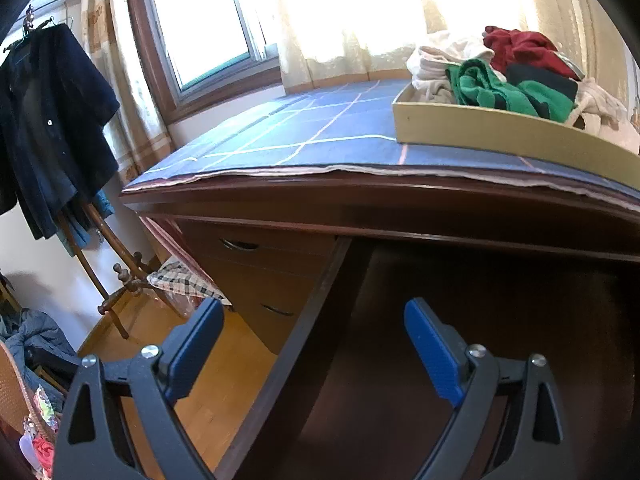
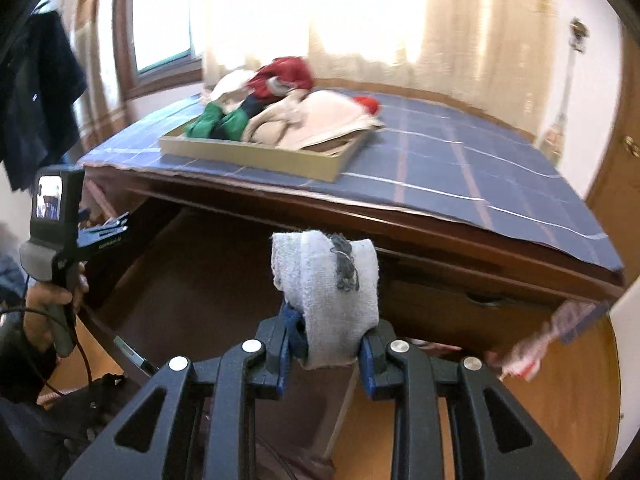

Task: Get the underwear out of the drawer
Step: 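Lift the grey sock with the right gripper over the tray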

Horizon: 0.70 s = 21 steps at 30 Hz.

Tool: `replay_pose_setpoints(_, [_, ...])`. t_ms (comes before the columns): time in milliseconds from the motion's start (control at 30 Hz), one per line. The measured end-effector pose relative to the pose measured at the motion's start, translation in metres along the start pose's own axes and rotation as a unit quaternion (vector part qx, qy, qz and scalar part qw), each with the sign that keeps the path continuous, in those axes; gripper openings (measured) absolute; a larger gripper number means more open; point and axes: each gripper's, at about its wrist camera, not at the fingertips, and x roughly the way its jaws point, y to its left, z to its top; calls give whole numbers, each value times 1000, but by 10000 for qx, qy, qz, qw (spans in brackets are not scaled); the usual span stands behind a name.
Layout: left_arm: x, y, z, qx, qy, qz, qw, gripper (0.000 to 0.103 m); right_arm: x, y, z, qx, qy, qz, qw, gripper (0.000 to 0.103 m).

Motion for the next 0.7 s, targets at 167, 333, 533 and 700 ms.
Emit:
replay_pose_setpoints(167, [-1, 2, 0, -20, -67, -44, 10000, 93, -30, -20, 7, 238, -152, -368, 9989, 29])
replay_pose_setpoints(333, [-3, 1, 0, 61, -116, -93, 9999, 93, -35, -18, 27, 391, -321, -365, 9981, 29])
replay_pose_setpoints(533, [-4, -1, -2, 111, -162, -87, 9998, 93, -27, -2, 70, 215, -564, -215, 9979, 29])
replay_pose_setpoints(700, [-4, -1, -2, 87, -156, -89, 9998, 93, -17, 12, 110, 33, -758, -101, 9971, 29])
